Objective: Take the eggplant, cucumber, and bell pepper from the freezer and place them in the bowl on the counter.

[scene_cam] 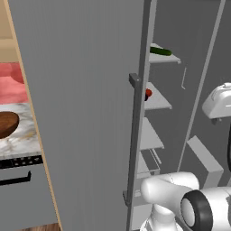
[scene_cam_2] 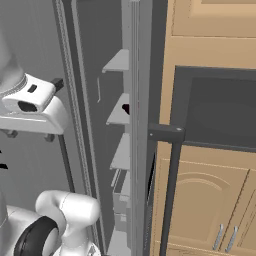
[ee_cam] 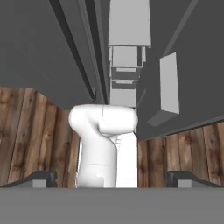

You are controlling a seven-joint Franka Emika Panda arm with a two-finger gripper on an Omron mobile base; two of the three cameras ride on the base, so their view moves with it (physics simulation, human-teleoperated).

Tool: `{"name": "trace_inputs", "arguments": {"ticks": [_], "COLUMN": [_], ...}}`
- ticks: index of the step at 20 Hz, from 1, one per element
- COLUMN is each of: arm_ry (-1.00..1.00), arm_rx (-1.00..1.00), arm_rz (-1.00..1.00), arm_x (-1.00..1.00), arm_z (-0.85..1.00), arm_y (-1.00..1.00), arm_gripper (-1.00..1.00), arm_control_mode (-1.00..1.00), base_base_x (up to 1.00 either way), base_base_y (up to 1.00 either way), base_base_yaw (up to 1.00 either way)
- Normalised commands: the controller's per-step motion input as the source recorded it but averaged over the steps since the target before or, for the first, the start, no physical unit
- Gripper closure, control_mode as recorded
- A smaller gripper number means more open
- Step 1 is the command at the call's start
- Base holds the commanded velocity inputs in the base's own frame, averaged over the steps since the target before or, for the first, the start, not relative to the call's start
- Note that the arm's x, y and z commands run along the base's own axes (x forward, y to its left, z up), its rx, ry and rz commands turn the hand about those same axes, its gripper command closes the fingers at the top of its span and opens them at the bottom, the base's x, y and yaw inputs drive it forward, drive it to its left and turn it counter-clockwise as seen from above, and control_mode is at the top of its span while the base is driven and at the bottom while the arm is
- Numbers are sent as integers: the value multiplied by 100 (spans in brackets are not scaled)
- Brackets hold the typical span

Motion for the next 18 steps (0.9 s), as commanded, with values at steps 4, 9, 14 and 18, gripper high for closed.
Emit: {"name": "trace_inputs", "arguments": {"ticks": [4,9,14,18], "arm_ry": [0,0,0,-4], "arm_rx": [0,0,0,0], "arm_rz": [1,0,0,0], "arm_x": [0,3,6,8], "arm_z": [-10,-45,-58,-32], "arm_y": [0,6,19,11], "arm_gripper": [-100,-100,-100,-100], "arm_control_mode": [-100,-100,-100,-100], "base_base_x": [0,0,0,0], "base_base_y": [0,0,0,0], "base_base_yaw": [0,0,0,0]}}
